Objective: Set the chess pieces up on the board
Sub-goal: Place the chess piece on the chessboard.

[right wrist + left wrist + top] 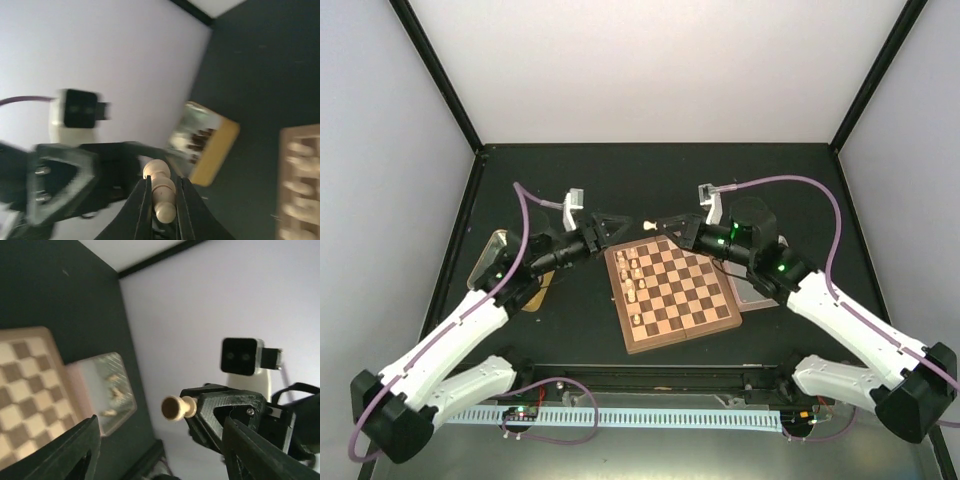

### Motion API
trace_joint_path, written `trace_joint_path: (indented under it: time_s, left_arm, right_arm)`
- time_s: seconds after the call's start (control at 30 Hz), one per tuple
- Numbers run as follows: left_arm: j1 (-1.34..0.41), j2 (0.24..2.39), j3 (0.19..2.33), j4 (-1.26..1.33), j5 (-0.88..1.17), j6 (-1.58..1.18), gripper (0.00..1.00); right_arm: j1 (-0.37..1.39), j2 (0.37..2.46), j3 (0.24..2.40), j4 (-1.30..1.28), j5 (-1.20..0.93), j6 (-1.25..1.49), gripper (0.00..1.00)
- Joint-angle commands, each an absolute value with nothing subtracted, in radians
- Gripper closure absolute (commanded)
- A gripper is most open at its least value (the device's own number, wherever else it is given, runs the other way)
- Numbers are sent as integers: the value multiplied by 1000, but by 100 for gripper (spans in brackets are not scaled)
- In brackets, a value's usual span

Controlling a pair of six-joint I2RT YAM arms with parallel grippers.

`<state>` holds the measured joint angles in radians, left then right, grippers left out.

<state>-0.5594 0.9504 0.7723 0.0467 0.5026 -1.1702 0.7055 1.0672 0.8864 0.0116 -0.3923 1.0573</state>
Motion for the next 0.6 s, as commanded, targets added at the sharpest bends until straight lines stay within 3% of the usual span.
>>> trace_joint_path:
  time_s: [0.0,0.3,0.57]
  left_arm:
    - [-541,846,829,-252,252,-933,30]
    - [-527,703,850,-497,-71,-700,26]
    - [-525,629,865,-559,-182,-620,23]
  right_arm:
    - [707,1112,961,-473,-219,718,99]
    - [875,1273,976,-716,40,616,99]
    - [1091,1461,1064,-810,184,646,99]
